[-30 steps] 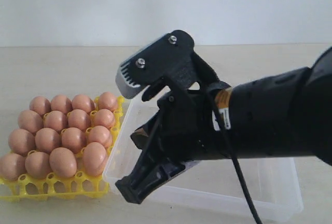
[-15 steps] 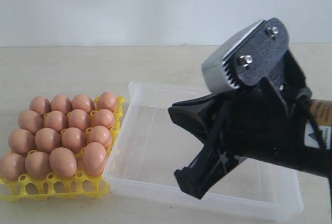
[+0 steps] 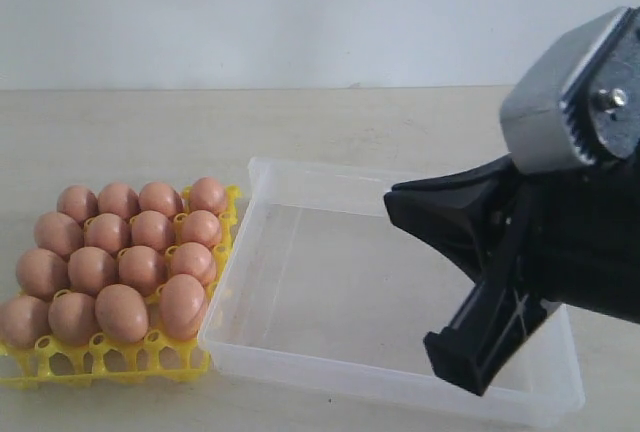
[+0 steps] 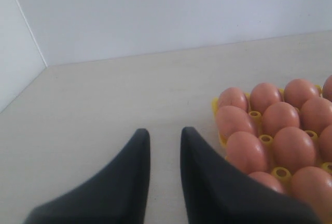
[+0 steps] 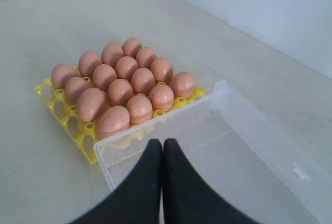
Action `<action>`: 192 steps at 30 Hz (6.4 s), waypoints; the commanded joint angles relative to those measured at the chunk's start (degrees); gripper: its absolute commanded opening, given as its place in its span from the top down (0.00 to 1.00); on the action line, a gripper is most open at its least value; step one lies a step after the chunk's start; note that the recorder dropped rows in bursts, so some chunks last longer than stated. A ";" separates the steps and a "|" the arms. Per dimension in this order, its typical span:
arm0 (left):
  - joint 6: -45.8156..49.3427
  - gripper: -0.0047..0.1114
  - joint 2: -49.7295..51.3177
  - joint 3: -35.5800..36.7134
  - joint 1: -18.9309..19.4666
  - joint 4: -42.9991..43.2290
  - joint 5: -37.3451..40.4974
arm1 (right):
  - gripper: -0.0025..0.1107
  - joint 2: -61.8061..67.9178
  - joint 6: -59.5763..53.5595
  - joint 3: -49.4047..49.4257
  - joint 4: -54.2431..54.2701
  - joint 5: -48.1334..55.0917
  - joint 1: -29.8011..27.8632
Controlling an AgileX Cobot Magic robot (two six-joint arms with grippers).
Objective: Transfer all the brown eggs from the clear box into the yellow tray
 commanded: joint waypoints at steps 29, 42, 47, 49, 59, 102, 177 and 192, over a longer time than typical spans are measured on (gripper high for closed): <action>-0.12 0.77 -0.11 0.22 0.13 -0.11 -0.12 | 0.98 -31.69 0.70 20.62 -9.83 9.98 -20.50; -0.12 0.77 -0.11 0.22 0.13 -0.11 -0.12 | 0.98 -47.72 0.70 24.73 -11.90 10.64 -36.28; -0.12 0.77 -0.11 0.22 0.13 -0.11 -0.12 | 0.98 -50.30 0.70 27.15 -11.90 10.89 -37.21; -0.12 0.77 -0.11 0.22 0.13 -0.11 -0.12 | 0.98 -50.34 0.70 28.08 -11.90 11.02 -37.21; -0.12 0.77 -0.11 0.22 0.13 -0.11 -0.12 | 0.98 -51.59 0.70 28.39 -11.09 17.36 -37.34; -0.12 0.77 -0.11 0.22 0.15 -0.11 -0.12 | 0.98 -51.59 9.22 28.39 -10.44 17.09 -37.22; -0.12 0.77 -0.11 0.22 0.15 -0.11 -0.12 | 0.98 -51.59 12.06 28.39 -10.44 16.55 -37.22; -0.12 0.77 -0.11 0.22 0.15 -0.11 -0.12 | 0.98 -51.59 12.06 28.39 -10.44 16.55 -37.22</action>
